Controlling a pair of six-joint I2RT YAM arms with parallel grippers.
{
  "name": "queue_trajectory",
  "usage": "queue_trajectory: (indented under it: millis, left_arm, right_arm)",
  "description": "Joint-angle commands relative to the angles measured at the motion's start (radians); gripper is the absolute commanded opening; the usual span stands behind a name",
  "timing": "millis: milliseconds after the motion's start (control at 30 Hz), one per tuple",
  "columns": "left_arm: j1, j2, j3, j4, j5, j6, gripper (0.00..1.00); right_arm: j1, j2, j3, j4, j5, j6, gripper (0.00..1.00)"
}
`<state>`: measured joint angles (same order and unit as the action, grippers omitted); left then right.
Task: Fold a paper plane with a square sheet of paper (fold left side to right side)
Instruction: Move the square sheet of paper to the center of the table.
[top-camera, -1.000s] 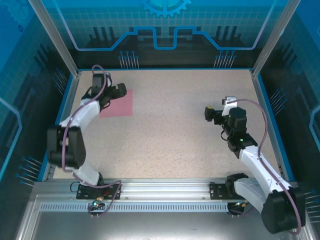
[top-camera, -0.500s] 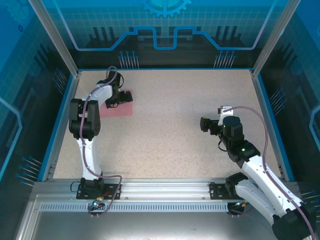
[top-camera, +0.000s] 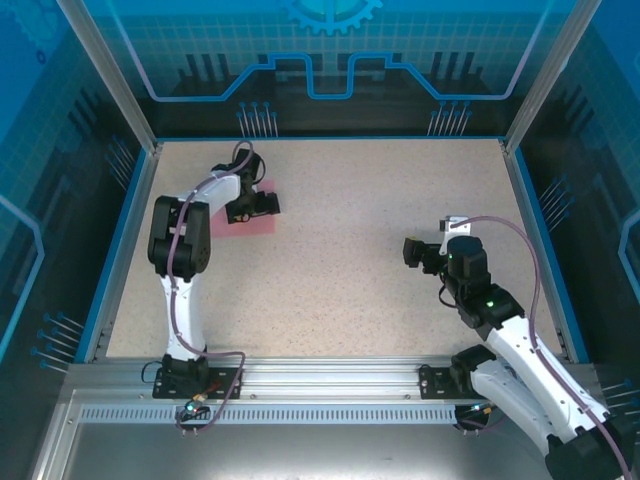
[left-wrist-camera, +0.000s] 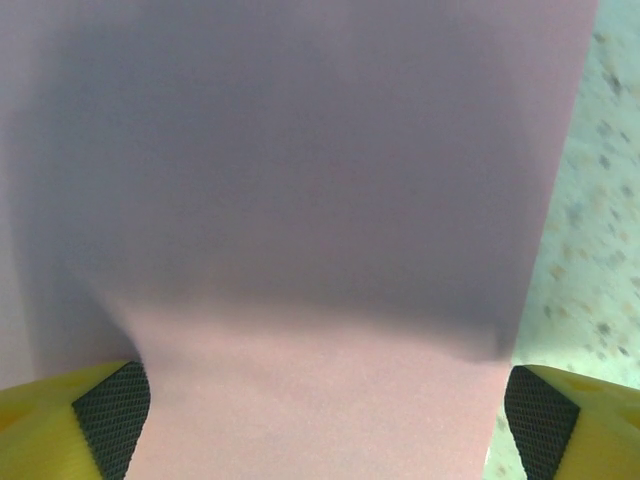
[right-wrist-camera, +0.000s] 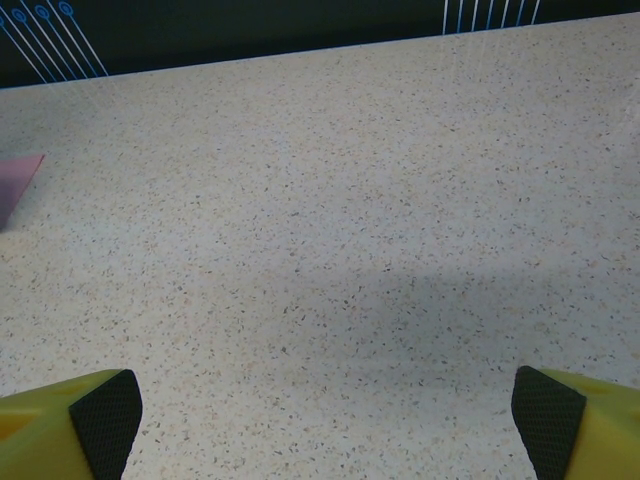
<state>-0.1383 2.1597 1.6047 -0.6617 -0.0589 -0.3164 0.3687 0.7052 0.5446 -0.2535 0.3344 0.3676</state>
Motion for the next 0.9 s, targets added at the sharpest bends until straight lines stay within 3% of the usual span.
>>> queue_trajectory:
  millis: [0,267,633,867]
  left_arm:
    - [-0.065,-0.014,-0.097,-0.034,0.12,-0.043,0.96]
    - [-0.209,-0.1,-0.297,0.092,0.222,-0.132,0.96]
    - [-0.489,-0.135,-0.463,0.271,0.318,-0.333,0.96]
    - [-0.504,-0.29,-0.494,0.286,0.332,-0.349,0.96]
  right_arm:
    - [0.019,-0.022,0.006,-0.024,0.022,0.021,0.99]
    - [0.021,-0.026,-0.003,-0.027,0.01,0.039,0.99]
    - [0.032,0.067,-0.023,-0.006,-0.022,0.096,0.99]
    - [0.06,0.256,0.018,0.024,-0.038,0.142,0.99]
